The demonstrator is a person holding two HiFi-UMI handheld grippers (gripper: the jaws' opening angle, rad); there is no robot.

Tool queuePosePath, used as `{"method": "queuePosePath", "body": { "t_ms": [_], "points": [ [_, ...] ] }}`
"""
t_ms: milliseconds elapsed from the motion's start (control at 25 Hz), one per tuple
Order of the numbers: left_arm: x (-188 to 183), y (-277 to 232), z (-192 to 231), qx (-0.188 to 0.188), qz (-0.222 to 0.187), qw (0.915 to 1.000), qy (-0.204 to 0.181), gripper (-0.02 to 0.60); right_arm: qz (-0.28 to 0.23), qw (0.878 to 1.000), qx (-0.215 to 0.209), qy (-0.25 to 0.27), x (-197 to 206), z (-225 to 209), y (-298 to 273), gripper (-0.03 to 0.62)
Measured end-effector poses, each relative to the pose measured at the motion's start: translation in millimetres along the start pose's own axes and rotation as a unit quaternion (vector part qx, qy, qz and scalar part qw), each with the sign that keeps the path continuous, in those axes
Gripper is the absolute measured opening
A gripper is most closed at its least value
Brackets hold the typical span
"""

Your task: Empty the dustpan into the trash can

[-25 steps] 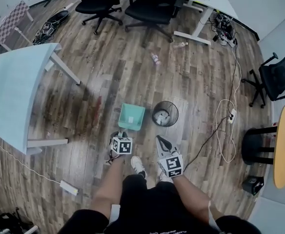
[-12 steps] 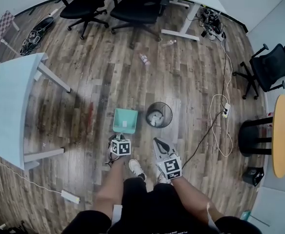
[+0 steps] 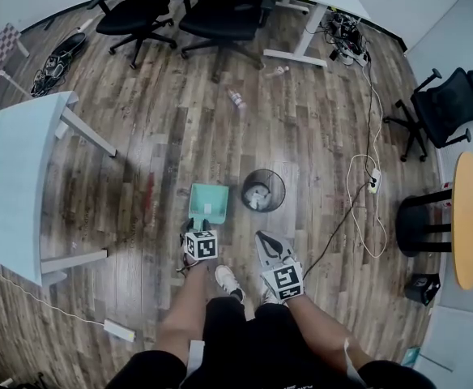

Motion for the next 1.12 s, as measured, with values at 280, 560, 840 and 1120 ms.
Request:
{"method": "queuePosePath", "body": {
  "t_ms": [280,560,840,1120],
  "points": [
    [-13.4,35.5,5.0,-0.009,-0.053,0.9985,0.011,0.186,-0.016,1.0,-0.005,0.014,-9.8,9.3,11.5,0.023],
    [-40.9,104.8,-1.3,-0.014,-0.134,0.9909,-0.001,0.186,-0.042,0.999,-0.009,0.029,-31.2,16.5,29.2,0.023],
    [-82.0,177.9,-15.4,-0.016,-0.22,0.9753,-0.012,0.146,-0.081,0.996,-0.015,0.037,-57.3,11.3,43.9,0.023],
    [-105.7,233.5,-48.2,0.027,-0.287,0.9573,0.02,0.04,-0.119,0.99,-0.042,0.055,-89.2,1.3,47.6,0.023]
  ]
}}
Point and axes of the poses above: the fingertips, and each gripper's own axes: y backward along the fingers, z to its left, x out of its underside, the point moved 5 cm from there along y, backward along the fingers, and after that the axes turned 9 degrees about -y, right-handed, at the moved point
